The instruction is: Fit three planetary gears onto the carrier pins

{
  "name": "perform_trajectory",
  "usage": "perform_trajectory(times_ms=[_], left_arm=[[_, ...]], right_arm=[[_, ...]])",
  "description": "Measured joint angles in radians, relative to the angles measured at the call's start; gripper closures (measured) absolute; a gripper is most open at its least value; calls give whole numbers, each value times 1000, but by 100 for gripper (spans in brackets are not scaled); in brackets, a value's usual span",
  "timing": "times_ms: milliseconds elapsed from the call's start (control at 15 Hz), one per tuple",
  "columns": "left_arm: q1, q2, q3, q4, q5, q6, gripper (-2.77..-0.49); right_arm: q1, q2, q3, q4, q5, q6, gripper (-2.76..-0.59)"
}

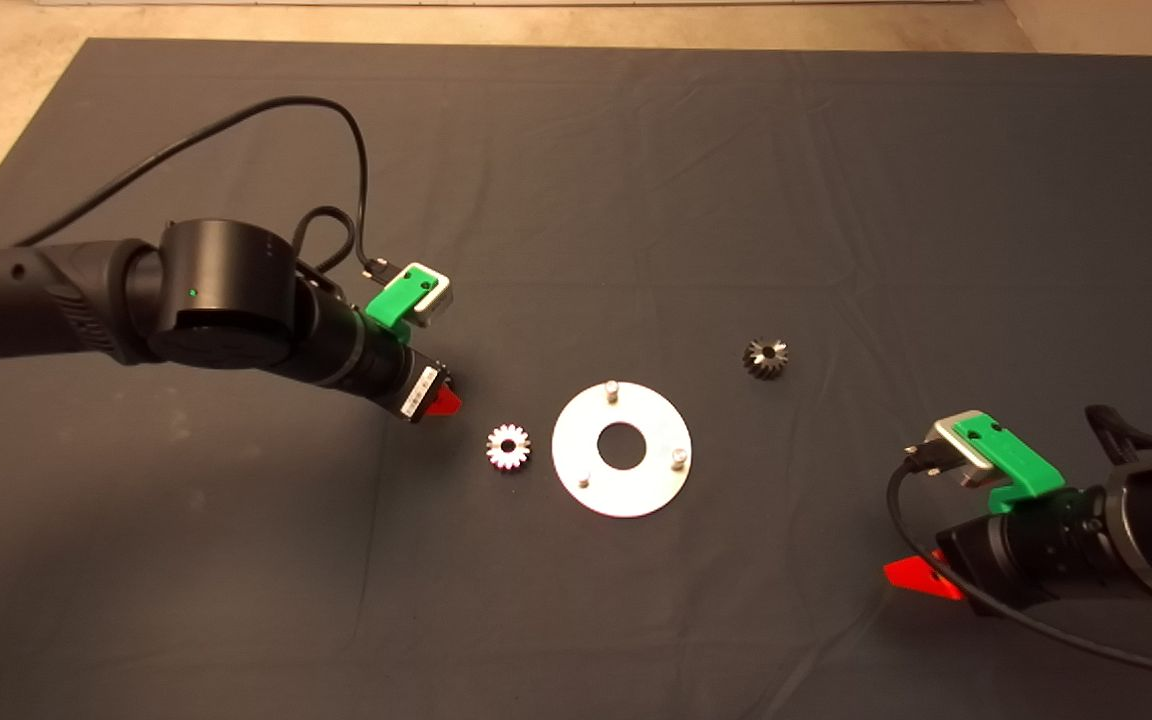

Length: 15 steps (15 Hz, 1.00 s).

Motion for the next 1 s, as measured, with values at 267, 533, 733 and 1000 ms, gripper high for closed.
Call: perform_trajectory(times_ms=[267,533,733,1000], left_arm=[[2,0,-14,6,-63,0,-207],[35,0,-14,10,-80,0,-207],[41,0,-14,37,-80,0,-207],[55,0,-31,55,-96,0,-207]], right_arm=[[0,0,0,0,0,0,-205],[0,-1,0,0,0,0,-205],[0,0,0,0,0,0,-205],[0,0,0,0,0,0,-205]])
